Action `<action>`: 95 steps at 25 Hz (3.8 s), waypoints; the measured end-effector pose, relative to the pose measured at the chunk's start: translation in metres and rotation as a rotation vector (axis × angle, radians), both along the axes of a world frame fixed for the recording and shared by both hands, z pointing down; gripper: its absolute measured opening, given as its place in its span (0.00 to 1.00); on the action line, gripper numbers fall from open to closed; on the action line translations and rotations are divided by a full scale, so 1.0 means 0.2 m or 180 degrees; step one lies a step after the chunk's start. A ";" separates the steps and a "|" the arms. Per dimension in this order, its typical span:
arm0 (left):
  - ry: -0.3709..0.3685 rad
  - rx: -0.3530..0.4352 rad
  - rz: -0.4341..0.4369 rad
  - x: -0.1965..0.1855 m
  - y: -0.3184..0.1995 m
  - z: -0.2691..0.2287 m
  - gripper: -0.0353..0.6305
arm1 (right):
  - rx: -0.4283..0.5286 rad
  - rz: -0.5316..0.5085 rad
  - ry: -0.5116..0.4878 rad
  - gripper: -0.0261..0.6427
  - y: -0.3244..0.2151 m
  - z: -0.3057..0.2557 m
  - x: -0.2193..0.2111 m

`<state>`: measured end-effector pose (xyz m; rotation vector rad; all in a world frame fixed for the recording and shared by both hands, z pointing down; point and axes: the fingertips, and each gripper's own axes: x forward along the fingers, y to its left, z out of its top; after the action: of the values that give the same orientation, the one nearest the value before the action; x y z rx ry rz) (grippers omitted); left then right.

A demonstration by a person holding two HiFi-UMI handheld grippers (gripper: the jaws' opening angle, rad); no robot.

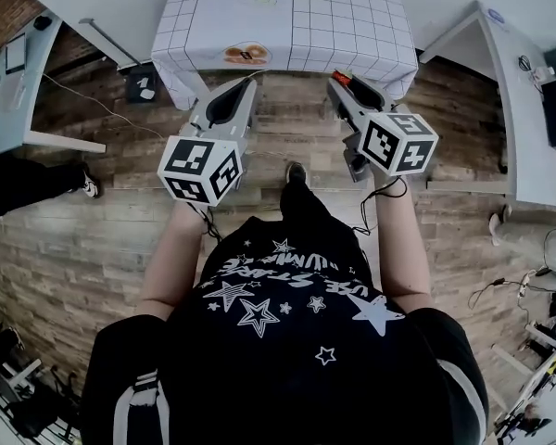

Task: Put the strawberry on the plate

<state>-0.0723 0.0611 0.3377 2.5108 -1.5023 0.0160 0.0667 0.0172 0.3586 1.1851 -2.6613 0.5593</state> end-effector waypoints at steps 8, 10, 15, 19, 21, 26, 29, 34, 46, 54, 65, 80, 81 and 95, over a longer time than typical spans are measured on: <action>-0.0043 -0.0089 -0.0090 0.08 -0.39 0.01 0.06 | -0.0069 -0.0054 -0.0056 0.26 -0.43 0.01 0.10; -0.0041 -0.0088 -0.0115 0.10 -0.46 0.01 0.06 | -0.0067 -0.0075 -0.0071 0.26 -0.51 0.01 0.12; -0.0087 -0.0101 -0.0211 0.15 -0.62 0.02 0.06 | -0.0065 -0.0173 -0.0128 0.26 -0.70 0.03 0.15; -0.0082 -0.0136 -0.0320 0.14 -0.74 0.06 0.06 | -0.0079 -0.0264 -0.0182 0.26 -0.84 0.07 0.13; -0.0063 -0.0172 -0.0377 0.16 -0.77 0.07 0.06 | -0.0089 -0.0318 -0.0187 0.26 -0.88 0.08 0.14; -0.0128 -0.0282 -0.0493 0.18 -0.82 0.09 0.06 | -0.0132 -0.0431 -0.0225 0.26 -0.95 0.08 0.14; -0.0123 -0.0226 -0.0486 0.21 -0.81 0.07 0.06 | -0.0169 -0.0459 -0.0205 0.26 -0.94 0.12 0.16; -0.0135 -0.0196 -0.0505 0.20 -0.86 0.06 0.06 | -0.0167 -0.0511 -0.0151 0.26 -0.95 0.12 0.15; -0.0082 -0.0187 -0.0277 0.22 -1.15 0.11 0.06 | -0.0150 -0.0335 -0.0049 0.26 -1.17 0.13 0.16; -0.0041 -0.0190 -0.0207 0.11 -1.47 0.13 0.06 | -0.0196 -0.0245 0.0020 0.26 -1.45 0.16 0.08; -0.0078 -0.0244 -0.0012 -0.05 -1.94 0.17 0.06 | -0.0323 0.0025 0.0139 0.26 -1.88 0.22 -0.03; -0.0063 -0.0507 0.0340 -0.07 -2.32 0.35 0.06 | -0.0708 0.0354 0.0347 0.26 -2.20 0.50 -0.08; -0.0055 -0.0524 0.0355 -0.07 -2.34 0.36 0.06 | -0.0729 0.0375 0.0365 0.26 -2.21 0.52 -0.09; 0.0030 -0.0868 0.0393 -0.10 -2.51 0.61 0.06 | -0.1019 0.0409 0.0626 0.26 -2.35 0.79 -0.19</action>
<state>-0.0922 -0.4404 0.4593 2.3740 -1.2447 0.2134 0.0295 -0.4537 0.5173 1.2460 -2.2416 0.8086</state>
